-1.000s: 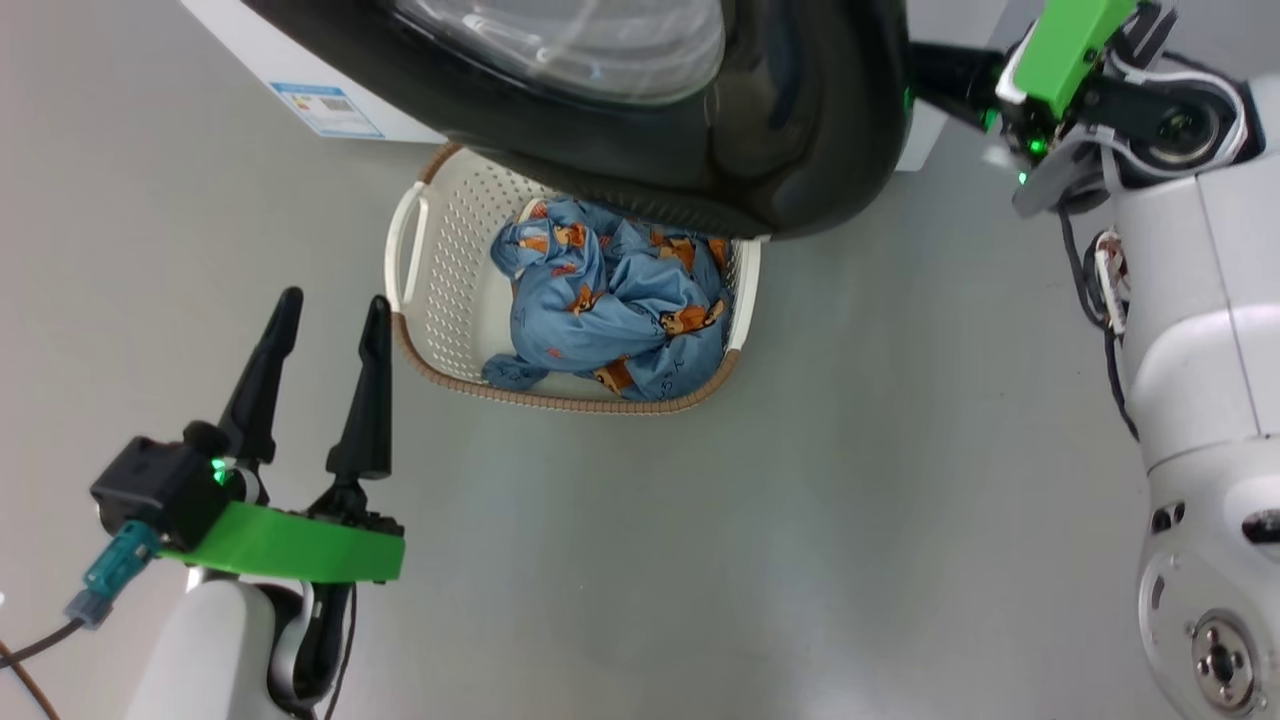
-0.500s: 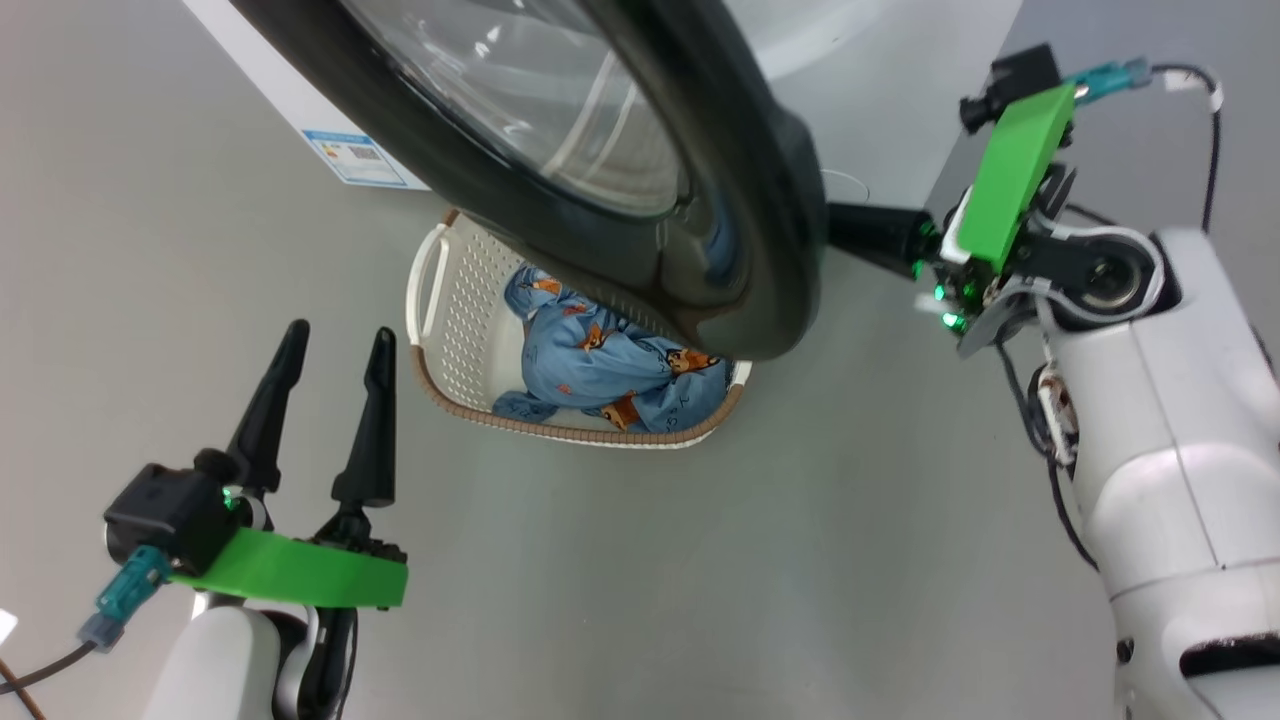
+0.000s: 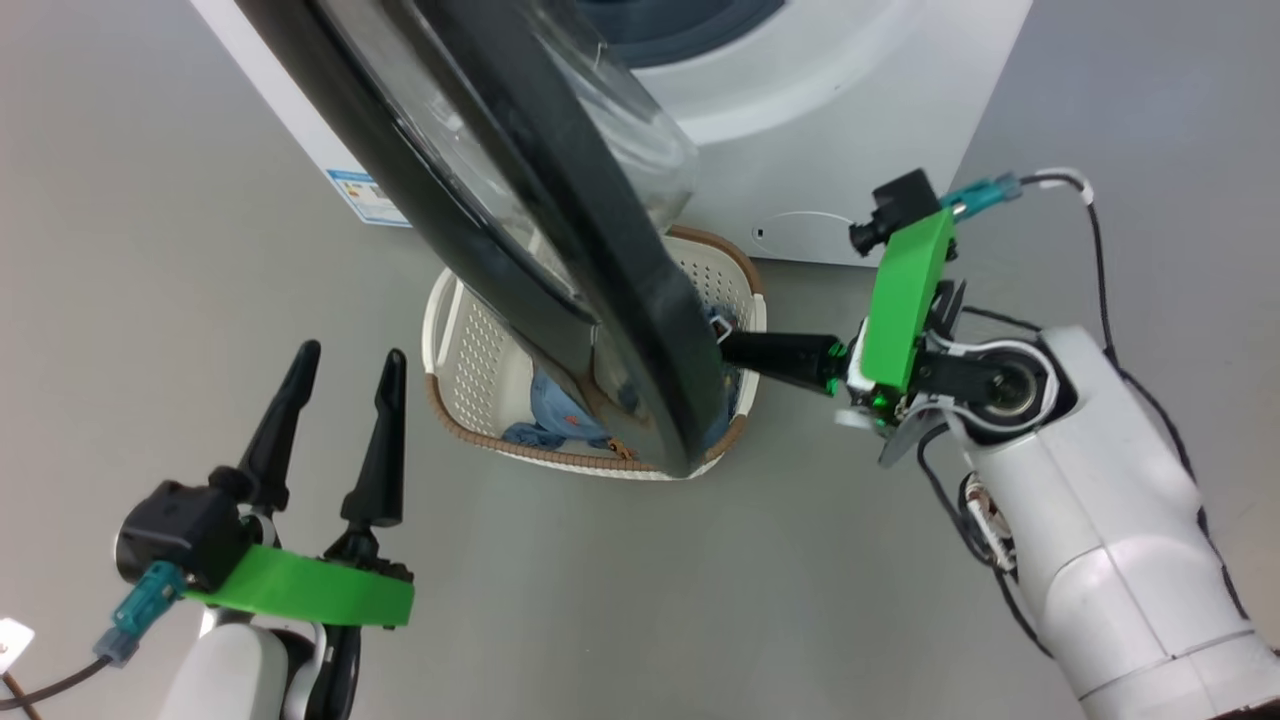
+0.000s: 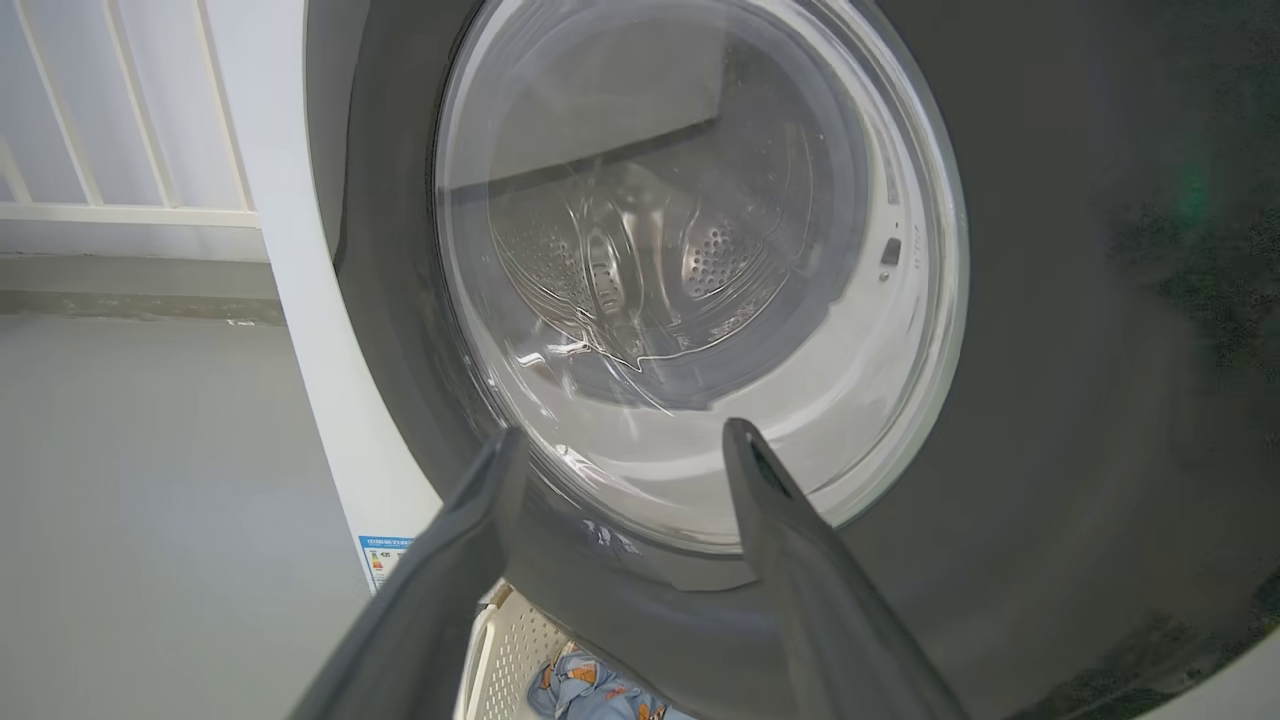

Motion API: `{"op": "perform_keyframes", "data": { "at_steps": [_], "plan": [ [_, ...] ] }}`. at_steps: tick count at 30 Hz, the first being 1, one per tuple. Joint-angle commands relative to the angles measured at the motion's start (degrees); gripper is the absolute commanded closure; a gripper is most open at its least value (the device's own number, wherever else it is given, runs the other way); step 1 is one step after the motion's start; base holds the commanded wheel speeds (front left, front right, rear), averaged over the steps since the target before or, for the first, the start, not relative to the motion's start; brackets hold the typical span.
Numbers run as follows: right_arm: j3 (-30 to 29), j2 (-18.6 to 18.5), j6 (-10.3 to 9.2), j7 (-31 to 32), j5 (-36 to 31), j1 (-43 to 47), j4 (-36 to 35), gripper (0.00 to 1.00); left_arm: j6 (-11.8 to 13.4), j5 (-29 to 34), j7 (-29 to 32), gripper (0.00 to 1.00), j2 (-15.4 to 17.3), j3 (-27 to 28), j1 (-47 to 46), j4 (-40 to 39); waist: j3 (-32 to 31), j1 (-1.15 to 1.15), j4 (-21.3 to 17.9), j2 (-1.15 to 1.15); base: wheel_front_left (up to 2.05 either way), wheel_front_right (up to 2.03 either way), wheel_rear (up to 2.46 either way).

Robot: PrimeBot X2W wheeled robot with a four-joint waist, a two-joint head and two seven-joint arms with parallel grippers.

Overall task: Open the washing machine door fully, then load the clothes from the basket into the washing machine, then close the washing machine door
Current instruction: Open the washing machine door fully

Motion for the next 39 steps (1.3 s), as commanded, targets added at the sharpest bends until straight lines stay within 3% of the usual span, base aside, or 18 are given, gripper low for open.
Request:
{"op": "perform_keyframes", "data": {
  "at_steps": [1, 22, 30, 39],
  "plan": [
    [1.72, 2.76, 0.44, -0.86, 1.58, -0.6, -3.27, 1.0, -0.17, 0.52, -0.46, 0.0, 1.2, 1.74, 0.63, -0.97, -0.6, 0.0, 0.36, 0.0, 0.0, 0.0, 0.0],
    [21.43, 2.76, 0.44, -14.61, 15.79, 1.23, -2.41, 1.0, -0.17, 1.34, -0.46, 0.0, 0.65, 2.11, 2.35, 0.08, -3.89, 0.0, 1.86, 0.0, 0.0, 0.0, 0.0],
    [24.11, 2.76, 0.44, -16.88, 18.31, 0.88, -1.51, 1.0, -0.17, 1.55, -0.46, 0.0, 0.62, 2.69, 2.86, 0.11, -4.73, 0.0, 1.43, 0.0, 0.0, 0.0, 0.0],
    [22.79, 2.12, 0.44, -19.36, 19.47, 3.0, -2.52, 1.0, -0.17, 2.13, -0.46, 0.0, 0.98, 3.79, 4.07, 0.55, -7.03, 0.0, -0.2, 0.0, 0.0, 0.0, 0.0]
  ]
}}
